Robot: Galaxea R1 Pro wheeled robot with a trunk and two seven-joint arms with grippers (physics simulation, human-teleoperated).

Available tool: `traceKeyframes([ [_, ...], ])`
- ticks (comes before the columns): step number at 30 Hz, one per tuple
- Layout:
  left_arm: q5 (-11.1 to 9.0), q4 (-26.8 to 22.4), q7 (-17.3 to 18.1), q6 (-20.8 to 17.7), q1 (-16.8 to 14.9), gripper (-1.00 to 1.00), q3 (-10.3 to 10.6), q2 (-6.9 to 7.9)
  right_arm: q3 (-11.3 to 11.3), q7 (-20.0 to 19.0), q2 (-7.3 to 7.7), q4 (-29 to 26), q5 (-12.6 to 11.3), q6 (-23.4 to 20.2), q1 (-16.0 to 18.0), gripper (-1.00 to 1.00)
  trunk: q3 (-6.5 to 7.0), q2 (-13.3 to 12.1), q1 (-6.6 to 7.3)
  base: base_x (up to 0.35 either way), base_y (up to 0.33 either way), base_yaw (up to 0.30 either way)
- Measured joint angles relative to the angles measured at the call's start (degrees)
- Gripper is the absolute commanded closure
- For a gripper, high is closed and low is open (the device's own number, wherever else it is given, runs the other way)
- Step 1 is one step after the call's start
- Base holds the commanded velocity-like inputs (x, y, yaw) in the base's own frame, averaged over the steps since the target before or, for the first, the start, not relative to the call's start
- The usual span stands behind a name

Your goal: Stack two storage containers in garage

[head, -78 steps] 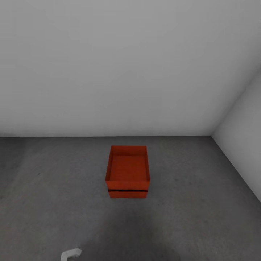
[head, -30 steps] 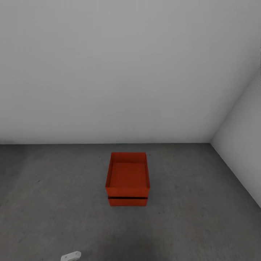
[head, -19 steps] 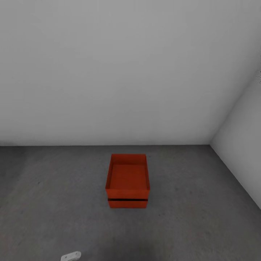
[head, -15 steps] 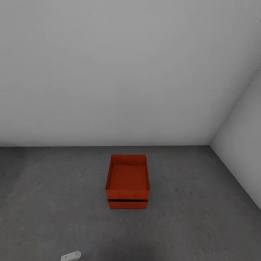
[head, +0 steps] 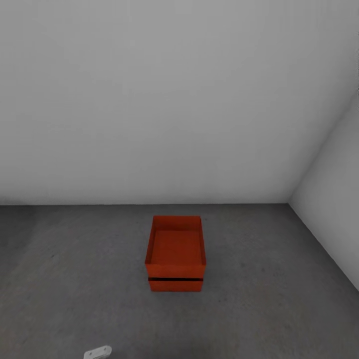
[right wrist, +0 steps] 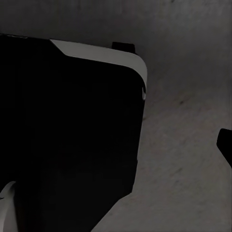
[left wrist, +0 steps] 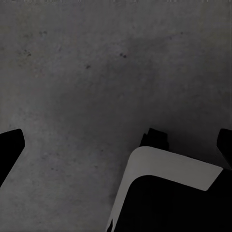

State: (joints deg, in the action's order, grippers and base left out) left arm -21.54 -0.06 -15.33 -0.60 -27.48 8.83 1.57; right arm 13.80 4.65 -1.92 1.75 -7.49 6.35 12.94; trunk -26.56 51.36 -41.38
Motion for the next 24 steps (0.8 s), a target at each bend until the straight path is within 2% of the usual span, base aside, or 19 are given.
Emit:
traceKeyframes([
  [24, -0.1, 0.0, 0.1, 0.1, 0.1, -1.00, 0.0, -0.28, 0.0, 0.2, 0.03, 0.0, -0.2, 0.2, 0.0, -1.00, 2.23, 0.0, 0.00, 0.000, 0.000, 0.000],
])
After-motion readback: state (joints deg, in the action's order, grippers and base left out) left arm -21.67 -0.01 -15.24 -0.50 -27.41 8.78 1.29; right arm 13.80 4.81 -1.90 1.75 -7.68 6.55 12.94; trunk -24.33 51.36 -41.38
